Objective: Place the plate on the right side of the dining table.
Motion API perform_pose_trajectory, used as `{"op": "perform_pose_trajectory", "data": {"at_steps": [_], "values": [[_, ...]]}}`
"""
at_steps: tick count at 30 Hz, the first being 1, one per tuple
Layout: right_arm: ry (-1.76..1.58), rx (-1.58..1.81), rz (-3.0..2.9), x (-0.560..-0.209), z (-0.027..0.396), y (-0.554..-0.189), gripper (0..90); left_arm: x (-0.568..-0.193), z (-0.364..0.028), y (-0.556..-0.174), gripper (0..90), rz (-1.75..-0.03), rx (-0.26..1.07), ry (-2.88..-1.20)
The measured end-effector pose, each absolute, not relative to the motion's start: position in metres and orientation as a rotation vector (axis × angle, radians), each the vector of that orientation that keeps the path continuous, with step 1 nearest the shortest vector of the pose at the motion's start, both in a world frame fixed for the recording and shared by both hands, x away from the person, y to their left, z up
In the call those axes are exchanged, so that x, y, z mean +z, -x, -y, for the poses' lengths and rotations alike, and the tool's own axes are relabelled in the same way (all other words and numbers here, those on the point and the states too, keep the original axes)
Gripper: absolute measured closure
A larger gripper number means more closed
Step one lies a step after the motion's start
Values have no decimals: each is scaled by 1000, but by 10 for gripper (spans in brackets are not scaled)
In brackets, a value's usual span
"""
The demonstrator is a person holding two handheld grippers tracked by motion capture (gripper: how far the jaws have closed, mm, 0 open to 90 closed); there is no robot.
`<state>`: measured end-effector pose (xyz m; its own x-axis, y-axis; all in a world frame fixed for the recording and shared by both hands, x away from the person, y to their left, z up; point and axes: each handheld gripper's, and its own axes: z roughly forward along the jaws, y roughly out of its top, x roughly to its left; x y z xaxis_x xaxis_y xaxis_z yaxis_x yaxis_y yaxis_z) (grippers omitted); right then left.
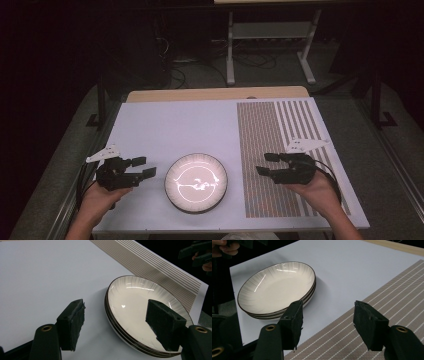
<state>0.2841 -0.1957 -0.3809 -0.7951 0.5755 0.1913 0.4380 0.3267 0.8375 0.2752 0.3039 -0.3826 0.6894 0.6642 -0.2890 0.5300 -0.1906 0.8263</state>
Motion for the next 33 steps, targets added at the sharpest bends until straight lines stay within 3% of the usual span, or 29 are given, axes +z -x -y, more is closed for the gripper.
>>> {"op": "perform_pose_trajectory", "data": {"at_steps": [27,33], "values": [[-896,1436,-2616,-386,143,-287,557,-385,-292,-273,298,-967,126,-1904],[-860,1419,-2656,-389,129,-285,650,-385,-292,-274,305,-994,122,-1890]]}}
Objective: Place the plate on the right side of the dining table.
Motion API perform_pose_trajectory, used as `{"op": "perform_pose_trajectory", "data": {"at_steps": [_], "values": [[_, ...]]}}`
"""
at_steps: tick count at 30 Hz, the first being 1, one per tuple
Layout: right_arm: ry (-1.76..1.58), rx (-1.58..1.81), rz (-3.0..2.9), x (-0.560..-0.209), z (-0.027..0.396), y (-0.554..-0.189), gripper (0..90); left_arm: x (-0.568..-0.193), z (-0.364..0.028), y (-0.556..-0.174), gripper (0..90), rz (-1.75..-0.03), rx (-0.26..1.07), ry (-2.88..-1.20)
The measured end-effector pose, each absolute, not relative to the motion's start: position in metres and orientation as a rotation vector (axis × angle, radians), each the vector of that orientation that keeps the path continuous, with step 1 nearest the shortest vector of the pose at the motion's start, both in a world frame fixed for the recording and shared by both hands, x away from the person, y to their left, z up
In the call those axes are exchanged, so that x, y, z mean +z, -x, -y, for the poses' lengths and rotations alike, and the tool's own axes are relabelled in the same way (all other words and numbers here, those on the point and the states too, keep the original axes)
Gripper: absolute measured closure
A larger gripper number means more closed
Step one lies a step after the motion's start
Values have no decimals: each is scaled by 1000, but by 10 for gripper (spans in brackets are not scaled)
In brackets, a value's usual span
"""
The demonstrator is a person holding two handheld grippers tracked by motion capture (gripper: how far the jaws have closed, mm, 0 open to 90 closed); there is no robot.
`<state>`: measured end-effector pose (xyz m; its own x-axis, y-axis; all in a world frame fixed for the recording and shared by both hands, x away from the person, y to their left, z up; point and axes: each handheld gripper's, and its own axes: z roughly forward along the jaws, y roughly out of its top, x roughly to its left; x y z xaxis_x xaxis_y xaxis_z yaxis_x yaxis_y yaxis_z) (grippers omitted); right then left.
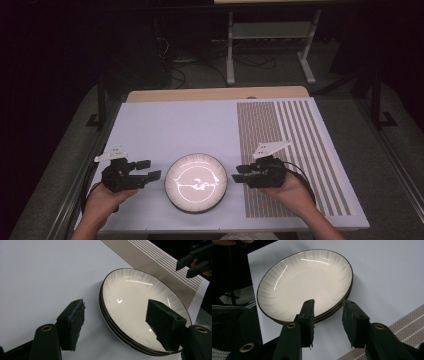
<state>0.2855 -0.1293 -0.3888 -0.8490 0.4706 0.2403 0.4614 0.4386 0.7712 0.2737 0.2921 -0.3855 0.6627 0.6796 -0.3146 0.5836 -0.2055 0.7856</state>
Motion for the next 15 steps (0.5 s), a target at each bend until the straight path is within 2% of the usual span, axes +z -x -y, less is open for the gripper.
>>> {"op": "perform_pose_trajectory", "data": {"at_steps": [1,2,7,12,15], "values": [[-860,1419,-2656,-389,129,-285,650,-385,-292,-274,305,-994,122,-1890],[-853,1420,-2673,-389,126,-285,705,-385,-293,-274,305,-997,125,-1887],[-831,1391,-2730,-392,118,-282,834,-386,-292,-274,310,-1002,126,-1887],[-817,1337,-2759,-397,109,-280,893,-387,-289,-274,310,-994,121,-1904],[-820,1334,-2772,-399,106,-280,897,-387,-289,-274,310,-990,121,-1909]]}}
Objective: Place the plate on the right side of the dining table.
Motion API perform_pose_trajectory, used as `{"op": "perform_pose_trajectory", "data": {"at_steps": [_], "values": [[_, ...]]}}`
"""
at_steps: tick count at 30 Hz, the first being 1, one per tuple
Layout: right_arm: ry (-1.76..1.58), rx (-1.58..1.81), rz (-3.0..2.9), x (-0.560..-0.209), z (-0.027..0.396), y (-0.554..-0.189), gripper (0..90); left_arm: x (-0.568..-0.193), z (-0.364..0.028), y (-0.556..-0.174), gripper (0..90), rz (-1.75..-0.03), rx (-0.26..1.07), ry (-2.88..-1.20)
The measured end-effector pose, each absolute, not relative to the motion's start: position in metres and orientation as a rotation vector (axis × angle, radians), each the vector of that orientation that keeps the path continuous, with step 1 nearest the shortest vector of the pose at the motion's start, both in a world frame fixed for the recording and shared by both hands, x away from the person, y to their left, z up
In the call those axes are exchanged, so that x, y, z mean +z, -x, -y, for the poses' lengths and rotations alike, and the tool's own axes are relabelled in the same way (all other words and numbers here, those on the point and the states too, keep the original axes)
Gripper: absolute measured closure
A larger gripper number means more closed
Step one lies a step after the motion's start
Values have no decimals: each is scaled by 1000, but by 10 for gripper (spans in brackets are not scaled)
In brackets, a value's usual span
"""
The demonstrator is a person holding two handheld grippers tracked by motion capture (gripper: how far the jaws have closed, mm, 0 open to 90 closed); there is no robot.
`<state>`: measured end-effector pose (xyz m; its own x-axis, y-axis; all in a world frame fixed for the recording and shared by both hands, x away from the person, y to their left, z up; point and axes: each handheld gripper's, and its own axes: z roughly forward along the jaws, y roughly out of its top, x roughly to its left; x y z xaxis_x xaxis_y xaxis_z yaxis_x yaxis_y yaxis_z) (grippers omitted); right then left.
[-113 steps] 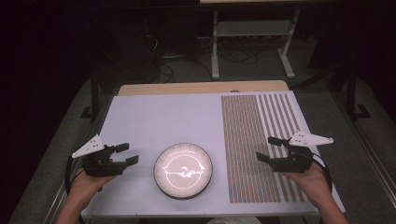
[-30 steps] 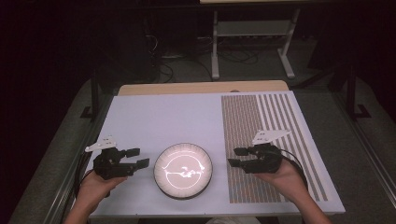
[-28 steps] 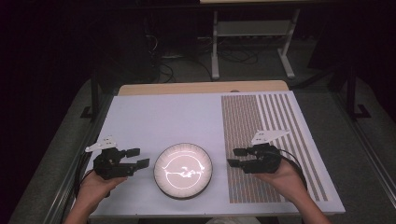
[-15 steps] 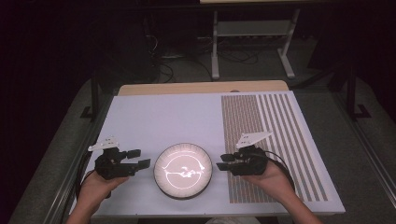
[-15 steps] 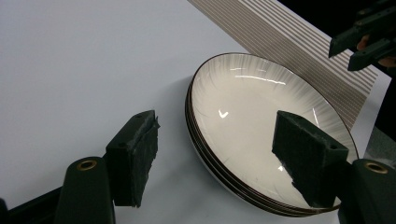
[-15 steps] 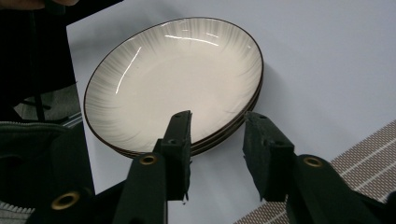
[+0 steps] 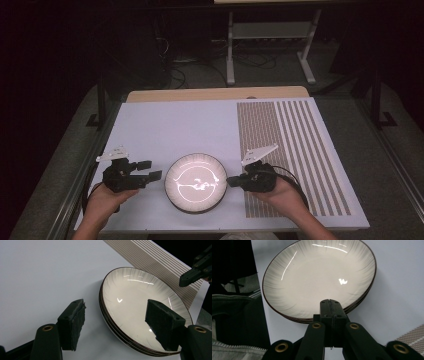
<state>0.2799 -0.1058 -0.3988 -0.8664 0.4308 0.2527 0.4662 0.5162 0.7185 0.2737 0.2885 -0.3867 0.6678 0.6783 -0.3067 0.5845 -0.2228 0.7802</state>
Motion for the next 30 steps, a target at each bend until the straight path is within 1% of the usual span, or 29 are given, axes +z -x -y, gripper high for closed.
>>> {"op": "perform_pose_trajectory", "data": {"at_steps": [3,8,30], "values": [[808,-1257,2690,-402,101,-280,898,-387,-288,-273,312,-985,118,-1910],[790,-1221,2702,-406,95,-279,899,-387,-288,-275,310,-1023,88,-1889],[820,-1200,2744,-406,88,-277,900,-386,-285,-274,342,-1058,86,-1904]]}}
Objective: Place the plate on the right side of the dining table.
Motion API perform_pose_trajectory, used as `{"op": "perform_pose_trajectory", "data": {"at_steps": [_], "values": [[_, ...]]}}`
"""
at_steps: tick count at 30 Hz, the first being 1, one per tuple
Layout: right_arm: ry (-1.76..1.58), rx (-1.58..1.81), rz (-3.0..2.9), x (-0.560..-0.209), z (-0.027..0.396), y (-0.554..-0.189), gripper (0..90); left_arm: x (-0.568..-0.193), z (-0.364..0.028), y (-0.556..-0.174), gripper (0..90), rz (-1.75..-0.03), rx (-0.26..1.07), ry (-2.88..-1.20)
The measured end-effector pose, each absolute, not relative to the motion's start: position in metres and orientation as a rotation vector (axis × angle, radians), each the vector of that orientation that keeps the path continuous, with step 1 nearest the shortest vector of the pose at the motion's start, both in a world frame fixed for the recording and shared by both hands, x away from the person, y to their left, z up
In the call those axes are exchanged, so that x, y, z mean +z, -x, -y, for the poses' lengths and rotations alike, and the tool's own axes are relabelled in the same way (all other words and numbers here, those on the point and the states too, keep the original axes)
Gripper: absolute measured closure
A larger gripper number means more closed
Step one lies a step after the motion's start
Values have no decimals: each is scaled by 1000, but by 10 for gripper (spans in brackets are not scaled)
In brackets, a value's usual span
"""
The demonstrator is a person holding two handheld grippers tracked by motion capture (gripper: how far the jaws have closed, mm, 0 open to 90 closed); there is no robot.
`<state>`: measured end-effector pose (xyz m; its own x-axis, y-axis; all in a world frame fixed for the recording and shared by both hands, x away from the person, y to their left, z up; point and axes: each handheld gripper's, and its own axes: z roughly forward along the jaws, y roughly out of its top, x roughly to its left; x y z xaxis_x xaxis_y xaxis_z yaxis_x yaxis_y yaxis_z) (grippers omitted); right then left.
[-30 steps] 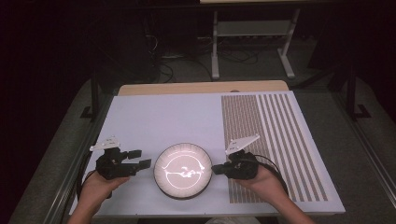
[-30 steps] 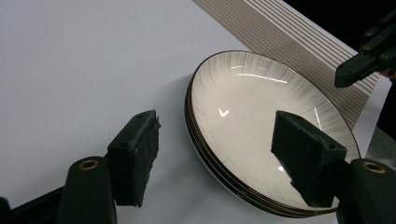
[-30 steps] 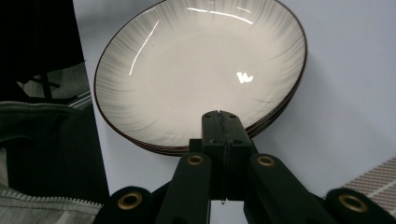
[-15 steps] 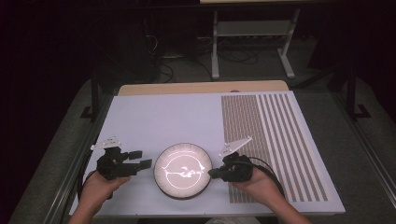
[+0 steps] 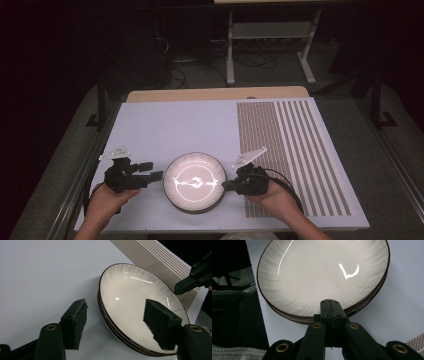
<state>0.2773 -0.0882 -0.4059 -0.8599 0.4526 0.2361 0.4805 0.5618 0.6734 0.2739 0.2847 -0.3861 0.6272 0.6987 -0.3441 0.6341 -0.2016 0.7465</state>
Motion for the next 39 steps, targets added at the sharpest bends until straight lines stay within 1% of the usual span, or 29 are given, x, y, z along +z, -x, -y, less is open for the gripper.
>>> {"op": "perform_pose_trajectory", "data": {"at_steps": [5,15,24,39], "values": [[825,-1203,2743,-407,87,-278,900,-386,-284,-274,353,-1092,88,-1911],[831,-1210,2739,-408,84,-279,900,-385,-283,-274,365,-1096,100,-1917],[819,-1196,2757,-411,73,-281,900,-384,-284,-273,379,-1119,110,-1913],[818,-1201,2760,-413,68,-281,900,-386,-280,-273,476,-1203,99,-1943]]}}
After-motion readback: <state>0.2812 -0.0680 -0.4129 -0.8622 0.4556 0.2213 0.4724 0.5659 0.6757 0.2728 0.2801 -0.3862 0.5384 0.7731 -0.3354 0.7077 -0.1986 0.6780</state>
